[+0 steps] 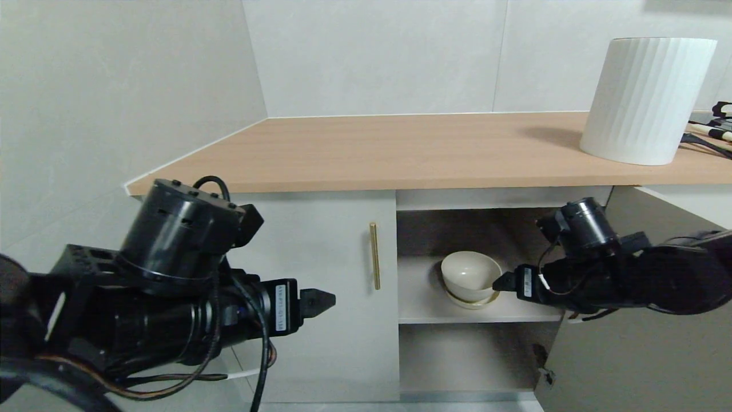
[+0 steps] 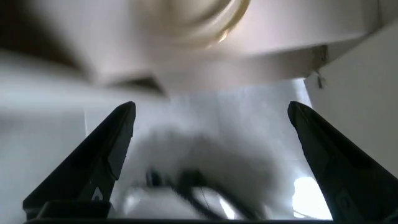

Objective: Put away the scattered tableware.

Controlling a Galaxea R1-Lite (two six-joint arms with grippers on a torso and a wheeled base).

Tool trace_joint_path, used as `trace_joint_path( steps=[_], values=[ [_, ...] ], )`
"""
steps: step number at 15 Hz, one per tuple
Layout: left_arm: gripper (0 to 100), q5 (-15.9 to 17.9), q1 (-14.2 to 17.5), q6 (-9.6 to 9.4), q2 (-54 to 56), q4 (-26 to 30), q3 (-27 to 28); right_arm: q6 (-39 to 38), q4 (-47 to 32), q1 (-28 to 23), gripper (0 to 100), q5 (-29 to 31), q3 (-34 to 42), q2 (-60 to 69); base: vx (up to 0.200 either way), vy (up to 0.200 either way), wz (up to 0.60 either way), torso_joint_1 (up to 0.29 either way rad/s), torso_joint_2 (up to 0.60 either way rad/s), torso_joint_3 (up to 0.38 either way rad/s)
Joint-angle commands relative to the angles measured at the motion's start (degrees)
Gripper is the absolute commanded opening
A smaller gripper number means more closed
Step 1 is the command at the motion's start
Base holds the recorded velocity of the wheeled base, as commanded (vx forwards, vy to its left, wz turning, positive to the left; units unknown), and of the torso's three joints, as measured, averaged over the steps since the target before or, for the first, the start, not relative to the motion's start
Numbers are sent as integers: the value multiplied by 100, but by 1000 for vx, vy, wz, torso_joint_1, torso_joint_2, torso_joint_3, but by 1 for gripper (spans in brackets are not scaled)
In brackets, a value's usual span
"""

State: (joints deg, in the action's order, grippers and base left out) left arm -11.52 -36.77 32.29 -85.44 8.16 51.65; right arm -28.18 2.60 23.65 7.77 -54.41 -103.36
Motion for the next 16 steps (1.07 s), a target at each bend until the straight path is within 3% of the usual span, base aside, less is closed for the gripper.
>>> trace_joint_path(
  steps=[1,2,3,5,8,16],
  values=[
    [100,1,284,-65,766,-51,-375,322,-743,465,100,-170,440,2013,0,0,0,0,0,0],
    [100,1,284,-65,766,-51,-375,322,-743,465,100,-170,440,2013,0,0,0,0,0,0],
    [100,80,697,-65,1285,-719,-911,322,-1235,676,100,-258,501,2769,0,0,0,0,0,0],
    [100,168,829,-144,1443,-1070,-1166,322,-1578,861,100,-258,580,3094,0,0,0,0,0,0],
    [100,212,855,-382,1425,-1132,-1280,322,-1894,887,100,-205,826,3340,0,0,0,0,0,0],
    [100,194,855,-373,933,-1132,-1254,322,-1886,896,100,-205,906,3156,0,0,0,0,0,0]
  ],
)
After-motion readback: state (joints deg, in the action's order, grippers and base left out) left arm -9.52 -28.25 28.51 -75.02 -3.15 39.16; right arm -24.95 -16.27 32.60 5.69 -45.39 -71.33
